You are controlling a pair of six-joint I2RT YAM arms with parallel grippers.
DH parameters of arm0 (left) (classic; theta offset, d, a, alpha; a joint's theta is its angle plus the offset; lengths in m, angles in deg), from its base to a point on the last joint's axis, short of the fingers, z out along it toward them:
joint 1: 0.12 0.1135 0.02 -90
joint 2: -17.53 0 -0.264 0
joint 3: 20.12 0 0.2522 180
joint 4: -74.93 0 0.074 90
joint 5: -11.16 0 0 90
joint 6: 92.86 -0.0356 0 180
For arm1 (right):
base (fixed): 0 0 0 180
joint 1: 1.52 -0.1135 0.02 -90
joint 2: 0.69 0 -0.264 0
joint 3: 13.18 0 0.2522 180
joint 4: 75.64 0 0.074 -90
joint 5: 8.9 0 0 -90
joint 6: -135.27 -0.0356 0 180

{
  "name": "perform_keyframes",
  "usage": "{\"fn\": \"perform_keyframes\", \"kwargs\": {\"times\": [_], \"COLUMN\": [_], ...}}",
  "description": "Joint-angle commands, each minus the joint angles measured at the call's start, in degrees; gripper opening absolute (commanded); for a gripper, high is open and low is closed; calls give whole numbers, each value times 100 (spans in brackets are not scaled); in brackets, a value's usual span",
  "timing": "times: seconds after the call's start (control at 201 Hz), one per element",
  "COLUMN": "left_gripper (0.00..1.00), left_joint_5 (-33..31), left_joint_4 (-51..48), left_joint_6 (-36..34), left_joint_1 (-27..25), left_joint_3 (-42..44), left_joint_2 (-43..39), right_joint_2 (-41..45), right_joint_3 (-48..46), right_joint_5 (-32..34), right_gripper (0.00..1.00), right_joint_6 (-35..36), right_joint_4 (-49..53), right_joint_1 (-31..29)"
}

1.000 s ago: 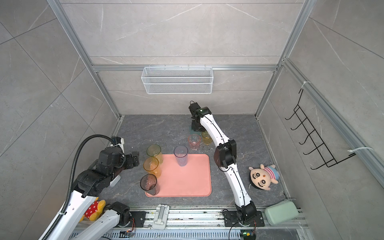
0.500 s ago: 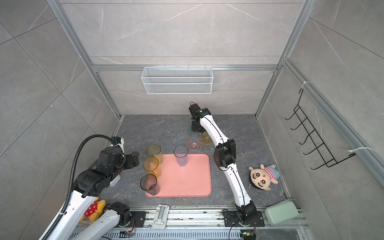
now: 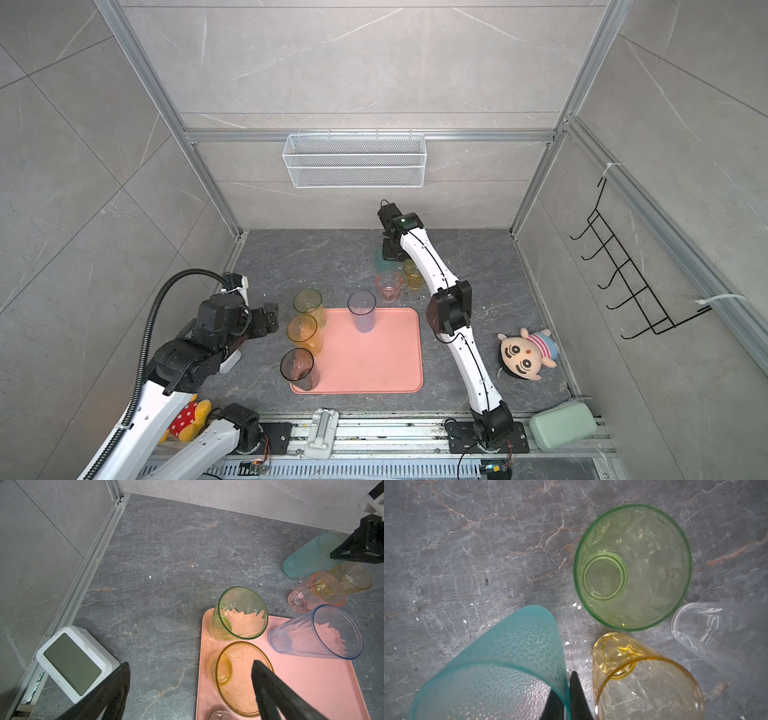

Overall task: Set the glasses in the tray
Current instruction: 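Lower the right gripper onto the teal cup rim and lift it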

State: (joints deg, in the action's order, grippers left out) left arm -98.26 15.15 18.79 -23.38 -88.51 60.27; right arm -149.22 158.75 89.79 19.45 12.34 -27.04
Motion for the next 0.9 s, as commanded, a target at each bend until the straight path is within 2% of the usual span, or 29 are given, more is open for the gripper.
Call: {"fn": "perform_keyframes", "kwargs": {"times": [0.0,0.199,0.383,0.657,0.836,0.891], "left_gripper": [91,91,91,91,91,91], "left_joint_5": [-66,-57,-62,-51,-36,-36], "left_joint_4": [49,59,64,69,76,83], "left_joint_6": [48,51,59,54,61,61], "left_joint_1": [-38,-38,-38,-38,-38,-37], "left_joint_3": [7,11,14,15,15,18], "left_joint_2": [-11,-20,-42,-32,-43,-47], "right_joint_2": [387,756,1437,2513,3285,3588], "right_joint_3": [314,634,430,-240,-891,-1417], "right_joint_5": [-24,-52,-135,-175,224,469], "right_gripper": [0,0,0,0,0,0], "right_joint_6": [156,240,323,437,445,412], "right_joint_4": [278,677,977,1475,1721,1604], "right_joint_1": [-74,-145,-271,-500,-864,-1034]}}
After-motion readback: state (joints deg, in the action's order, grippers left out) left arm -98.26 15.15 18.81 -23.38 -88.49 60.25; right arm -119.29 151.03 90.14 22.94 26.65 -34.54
